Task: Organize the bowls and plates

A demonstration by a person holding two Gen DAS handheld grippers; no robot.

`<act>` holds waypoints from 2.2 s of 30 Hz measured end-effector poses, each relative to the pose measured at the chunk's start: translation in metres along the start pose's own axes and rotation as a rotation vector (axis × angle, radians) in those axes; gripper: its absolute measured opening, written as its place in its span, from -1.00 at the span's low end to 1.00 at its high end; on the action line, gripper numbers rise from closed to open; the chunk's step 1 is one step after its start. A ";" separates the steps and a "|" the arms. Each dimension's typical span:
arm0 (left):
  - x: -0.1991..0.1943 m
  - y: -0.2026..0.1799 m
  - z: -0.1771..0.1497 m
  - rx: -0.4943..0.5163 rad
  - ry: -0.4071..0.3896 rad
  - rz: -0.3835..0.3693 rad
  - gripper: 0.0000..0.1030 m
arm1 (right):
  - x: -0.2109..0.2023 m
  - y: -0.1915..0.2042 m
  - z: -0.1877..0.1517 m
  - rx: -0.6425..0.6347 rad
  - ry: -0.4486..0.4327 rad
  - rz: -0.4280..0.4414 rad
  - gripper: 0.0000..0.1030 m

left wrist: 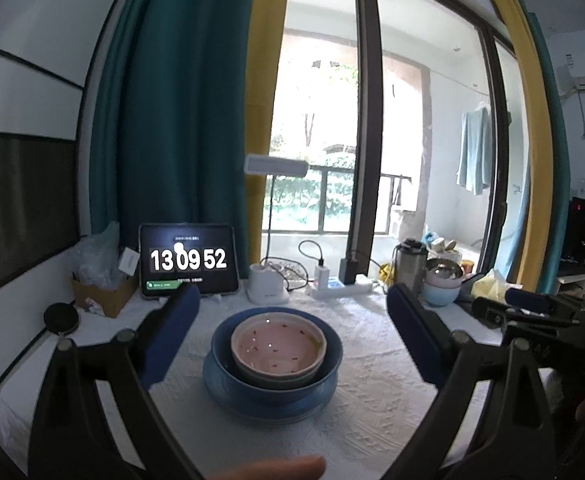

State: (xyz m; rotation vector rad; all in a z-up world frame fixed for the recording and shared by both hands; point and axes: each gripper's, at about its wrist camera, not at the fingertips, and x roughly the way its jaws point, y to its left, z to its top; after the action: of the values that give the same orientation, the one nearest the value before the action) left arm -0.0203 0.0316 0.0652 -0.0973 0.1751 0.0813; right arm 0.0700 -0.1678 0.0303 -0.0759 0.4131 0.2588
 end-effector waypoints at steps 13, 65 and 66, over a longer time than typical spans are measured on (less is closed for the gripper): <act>-0.039 0.006 0.012 0.010 -0.068 0.002 0.86 | -0.057 0.008 0.008 0.011 -0.105 -0.036 0.22; -0.040 0.004 0.010 0.007 -0.057 -0.011 0.86 | -0.055 0.005 0.005 0.037 -0.090 -0.043 0.22; -0.040 0.004 0.010 0.008 -0.057 -0.011 0.86 | -0.055 0.005 0.005 0.037 -0.090 -0.044 0.22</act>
State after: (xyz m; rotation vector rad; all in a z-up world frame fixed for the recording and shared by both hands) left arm -0.0583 0.0336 0.0814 -0.0879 0.1182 0.0722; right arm 0.0216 -0.1756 0.0569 -0.0372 0.3262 0.2109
